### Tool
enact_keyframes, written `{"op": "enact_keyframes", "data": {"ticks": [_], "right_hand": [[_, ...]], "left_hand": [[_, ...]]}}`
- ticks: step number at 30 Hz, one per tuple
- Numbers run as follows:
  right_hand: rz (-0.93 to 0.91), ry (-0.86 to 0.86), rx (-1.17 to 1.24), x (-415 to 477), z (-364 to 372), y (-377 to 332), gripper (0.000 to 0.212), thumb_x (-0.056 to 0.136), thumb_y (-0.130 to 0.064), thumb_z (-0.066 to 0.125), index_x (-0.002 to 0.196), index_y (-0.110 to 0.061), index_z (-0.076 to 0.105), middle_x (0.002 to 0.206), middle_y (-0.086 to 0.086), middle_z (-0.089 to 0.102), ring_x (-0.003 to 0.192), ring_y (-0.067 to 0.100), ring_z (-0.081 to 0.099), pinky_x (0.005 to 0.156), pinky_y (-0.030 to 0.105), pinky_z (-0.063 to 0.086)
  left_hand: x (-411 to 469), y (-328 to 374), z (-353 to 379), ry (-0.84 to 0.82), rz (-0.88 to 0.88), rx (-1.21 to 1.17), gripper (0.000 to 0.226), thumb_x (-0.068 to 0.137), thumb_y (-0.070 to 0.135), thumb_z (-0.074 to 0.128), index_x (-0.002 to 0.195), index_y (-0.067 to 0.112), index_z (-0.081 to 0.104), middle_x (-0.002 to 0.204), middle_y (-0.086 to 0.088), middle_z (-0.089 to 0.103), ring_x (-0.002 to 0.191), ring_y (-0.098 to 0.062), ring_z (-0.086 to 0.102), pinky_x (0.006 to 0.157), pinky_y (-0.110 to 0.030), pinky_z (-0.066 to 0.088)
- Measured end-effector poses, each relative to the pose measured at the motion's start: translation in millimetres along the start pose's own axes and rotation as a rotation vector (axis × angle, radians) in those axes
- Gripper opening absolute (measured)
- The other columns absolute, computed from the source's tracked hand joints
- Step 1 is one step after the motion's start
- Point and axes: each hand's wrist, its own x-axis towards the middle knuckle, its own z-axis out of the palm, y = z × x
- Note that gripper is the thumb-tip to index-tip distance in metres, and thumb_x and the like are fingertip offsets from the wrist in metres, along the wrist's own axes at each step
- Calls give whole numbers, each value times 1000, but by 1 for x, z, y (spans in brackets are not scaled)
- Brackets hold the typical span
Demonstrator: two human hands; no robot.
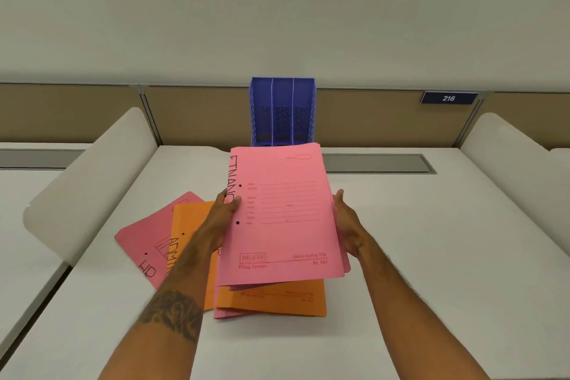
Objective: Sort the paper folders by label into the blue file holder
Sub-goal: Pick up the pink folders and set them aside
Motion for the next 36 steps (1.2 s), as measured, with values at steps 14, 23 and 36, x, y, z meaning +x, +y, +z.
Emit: {"op": "enact_keyframes", "data": {"ticks": [14,23,36], "right_hand": [[-39,217,-104,-10,-98,10,41,102,-49,30,120,-19,53,111,4,67,97,27,67,85,46,56],[38,279,-154,-20,-252,27,36,101,-46,36,117,-19,55,107,3,67,89,24,68,75,39,56],[187,316,-211,-28,-410,64,32,101,-36,43,117,-12,59,106,9,68,92,30,67,88,49,55]], "left_hand": [[15,-32,117,23,68,116,28,101,22,50,130,23,48,111,-7,72,88,-26,75,65,-40,61],[11,-77,260,-25,32,172,23,97,7,55,119,14,53,107,-7,73,82,-22,76,59,-33,60],[-3,-144,404,-11,-102,270,31,95,7,58,125,14,54,116,-5,70,98,-24,71,78,-37,60]]}}
